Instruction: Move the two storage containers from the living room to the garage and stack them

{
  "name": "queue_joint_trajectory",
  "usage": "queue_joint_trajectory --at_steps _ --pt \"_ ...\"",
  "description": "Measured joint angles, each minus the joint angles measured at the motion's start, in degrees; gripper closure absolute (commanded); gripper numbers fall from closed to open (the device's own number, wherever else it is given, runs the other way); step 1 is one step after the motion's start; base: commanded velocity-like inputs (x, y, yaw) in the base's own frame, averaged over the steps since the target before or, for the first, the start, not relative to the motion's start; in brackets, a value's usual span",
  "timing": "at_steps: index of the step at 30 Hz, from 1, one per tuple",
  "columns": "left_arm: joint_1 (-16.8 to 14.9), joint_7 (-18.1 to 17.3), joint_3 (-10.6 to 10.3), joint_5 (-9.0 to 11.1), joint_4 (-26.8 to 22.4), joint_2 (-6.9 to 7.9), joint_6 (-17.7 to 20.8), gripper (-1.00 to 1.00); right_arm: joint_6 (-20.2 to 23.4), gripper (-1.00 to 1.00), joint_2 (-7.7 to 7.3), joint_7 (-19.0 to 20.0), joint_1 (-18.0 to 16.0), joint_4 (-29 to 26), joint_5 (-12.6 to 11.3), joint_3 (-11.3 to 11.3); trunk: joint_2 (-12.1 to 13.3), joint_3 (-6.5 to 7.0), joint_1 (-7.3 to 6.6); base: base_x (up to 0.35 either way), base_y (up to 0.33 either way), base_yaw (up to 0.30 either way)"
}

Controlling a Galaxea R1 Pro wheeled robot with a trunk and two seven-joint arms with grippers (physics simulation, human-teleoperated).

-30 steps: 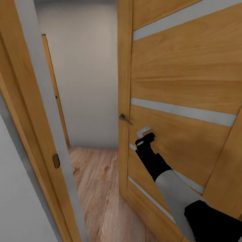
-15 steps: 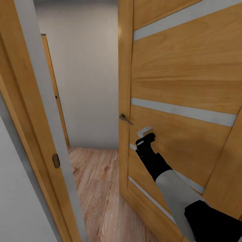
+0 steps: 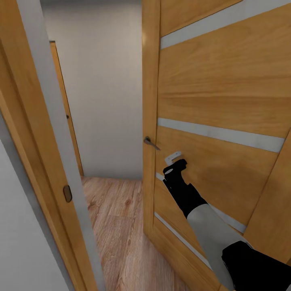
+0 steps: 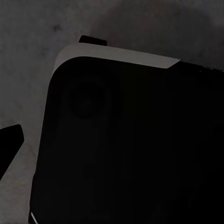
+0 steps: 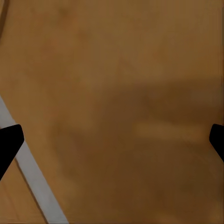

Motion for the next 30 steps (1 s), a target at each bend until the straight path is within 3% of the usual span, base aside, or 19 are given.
queue_joint_trajectory --at_steps 8,12,23,30 --pt "0.0 0.0 0.2 0.2 -0.1 0.08 0.0 -1.0 0.2 -1.0 0.0 0.1 0.0 0.0 0.0 0.4 0.0 0.04 0.0 0.0 0.0 -0.034" --pt "0.0 0.0 0.2 0.2 0.0 0.09 0.0 -1.0 -0.2 -1.0 0.0 0.3 0.0 0.0 -1.5 1.2 0.0 0.14 0.0 0.0 0.0 -0.201" --pt "0.0 0.0 0.4 0.3 -0.1 0.01 0.0 -1.0 -0.2 -1.0 0.0 0.3 0.0 0.0 -0.6 0.5 0.0 0.18 0.0 0.0 -0.012 -0.037" --pt "0.0 0.0 0.5 0.3 0.0 0.08 0.0 -1.0 -0.4 -1.0 0.0 0.4 0.0 0.0 -1.2 2.6 0.0 0.18 0.0 0.0 -0.202 -0.001"
